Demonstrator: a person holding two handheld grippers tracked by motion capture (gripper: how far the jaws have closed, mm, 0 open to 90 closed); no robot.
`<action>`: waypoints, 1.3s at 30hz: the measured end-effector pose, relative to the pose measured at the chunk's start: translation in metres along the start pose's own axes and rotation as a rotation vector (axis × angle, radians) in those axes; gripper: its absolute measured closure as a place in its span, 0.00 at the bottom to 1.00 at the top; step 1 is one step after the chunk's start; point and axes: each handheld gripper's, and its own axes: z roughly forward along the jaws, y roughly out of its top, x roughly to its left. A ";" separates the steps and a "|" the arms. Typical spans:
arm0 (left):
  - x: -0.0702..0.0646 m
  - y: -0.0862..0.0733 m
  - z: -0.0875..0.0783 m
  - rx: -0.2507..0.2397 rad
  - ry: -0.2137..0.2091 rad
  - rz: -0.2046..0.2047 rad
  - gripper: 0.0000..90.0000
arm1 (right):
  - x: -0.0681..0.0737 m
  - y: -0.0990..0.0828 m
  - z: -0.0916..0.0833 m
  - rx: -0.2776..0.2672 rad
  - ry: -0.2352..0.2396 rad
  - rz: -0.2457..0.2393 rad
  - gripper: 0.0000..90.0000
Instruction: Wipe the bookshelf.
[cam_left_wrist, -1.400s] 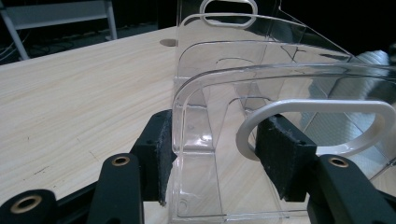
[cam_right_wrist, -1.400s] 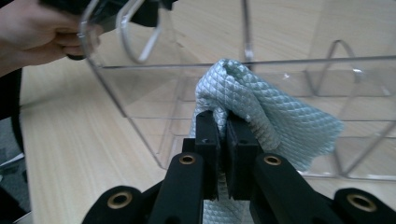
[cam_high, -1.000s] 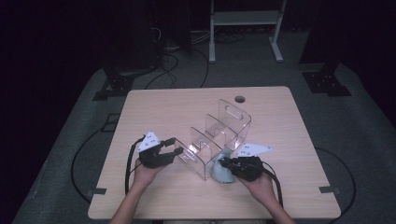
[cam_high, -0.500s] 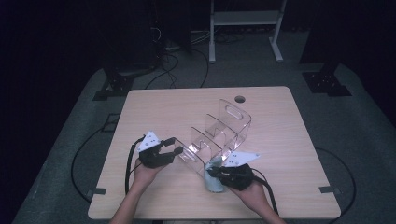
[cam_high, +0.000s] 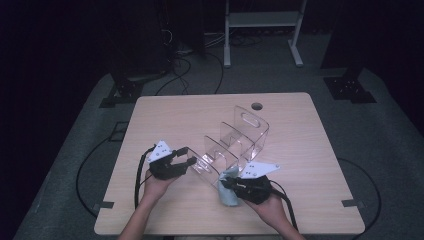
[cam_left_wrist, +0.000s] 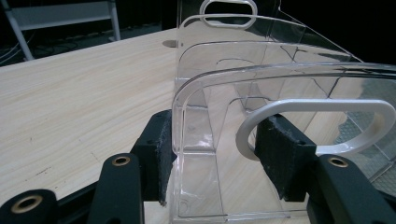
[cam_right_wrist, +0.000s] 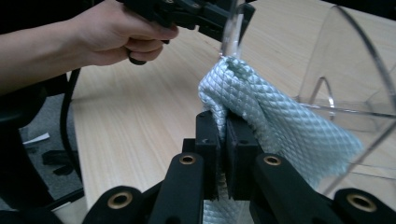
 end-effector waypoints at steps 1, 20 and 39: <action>0.000 0.000 0.000 0.000 -0.001 0.001 0.52 | -0.003 0.000 -0.001 -0.003 -0.006 0.006 0.94; -0.001 0.000 0.000 0.004 0.001 0.016 0.52 | -0.020 -0.003 -0.009 -0.012 -0.052 0.032 0.94; -0.001 0.000 0.000 0.004 -0.012 0.018 0.53 | -0.041 -0.009 -0.012 -0.009 -0.111 0.080 0.94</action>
